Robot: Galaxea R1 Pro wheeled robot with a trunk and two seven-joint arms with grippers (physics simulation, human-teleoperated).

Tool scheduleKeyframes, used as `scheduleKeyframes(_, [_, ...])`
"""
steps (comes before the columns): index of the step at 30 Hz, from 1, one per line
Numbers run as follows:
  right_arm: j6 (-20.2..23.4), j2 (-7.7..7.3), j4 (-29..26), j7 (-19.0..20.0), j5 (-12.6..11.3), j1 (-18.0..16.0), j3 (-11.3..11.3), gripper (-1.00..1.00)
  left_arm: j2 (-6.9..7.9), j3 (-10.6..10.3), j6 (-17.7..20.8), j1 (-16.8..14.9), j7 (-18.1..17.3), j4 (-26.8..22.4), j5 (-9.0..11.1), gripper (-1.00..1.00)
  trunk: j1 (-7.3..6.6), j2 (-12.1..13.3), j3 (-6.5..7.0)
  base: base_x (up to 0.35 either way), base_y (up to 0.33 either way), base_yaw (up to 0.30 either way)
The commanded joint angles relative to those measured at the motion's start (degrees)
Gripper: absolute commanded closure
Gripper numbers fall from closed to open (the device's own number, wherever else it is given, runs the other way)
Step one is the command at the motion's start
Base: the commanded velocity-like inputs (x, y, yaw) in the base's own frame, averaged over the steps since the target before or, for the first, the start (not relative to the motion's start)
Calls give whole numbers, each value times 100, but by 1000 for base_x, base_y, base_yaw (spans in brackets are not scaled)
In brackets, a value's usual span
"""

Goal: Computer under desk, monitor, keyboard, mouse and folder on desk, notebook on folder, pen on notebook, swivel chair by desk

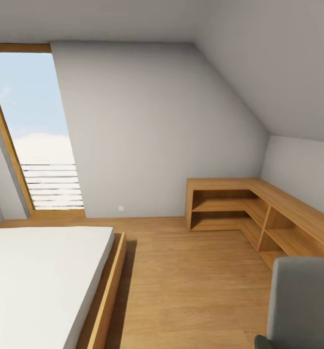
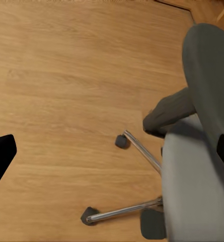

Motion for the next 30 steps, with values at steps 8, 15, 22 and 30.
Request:
scheduleKeyframes(8, [-10,-1,-2,-16,-47,1,51,-100,4,-14,-8,4,23,-8,10,-100,5,-2,0,251,0,0])
scheduleKeyframes(15, [-10,-1,-2,-16,-47,2,51,-100,5,-14,-6,4,24,-8,11,-100,5,-2,0,230,0,0])
scheduleKeyframes(22, [-10,-1,-2,-16,-47,1,51,-100,3,-14,-5,4,25,-8,11,-100,5,-2,0,227,0,0])
scheduleKeyframes(30, [-10,-1,-2,-16,-47,0,51,-100,5,-14,-5,4,24,-8,14,-100,5,-2,0,229,0,0])
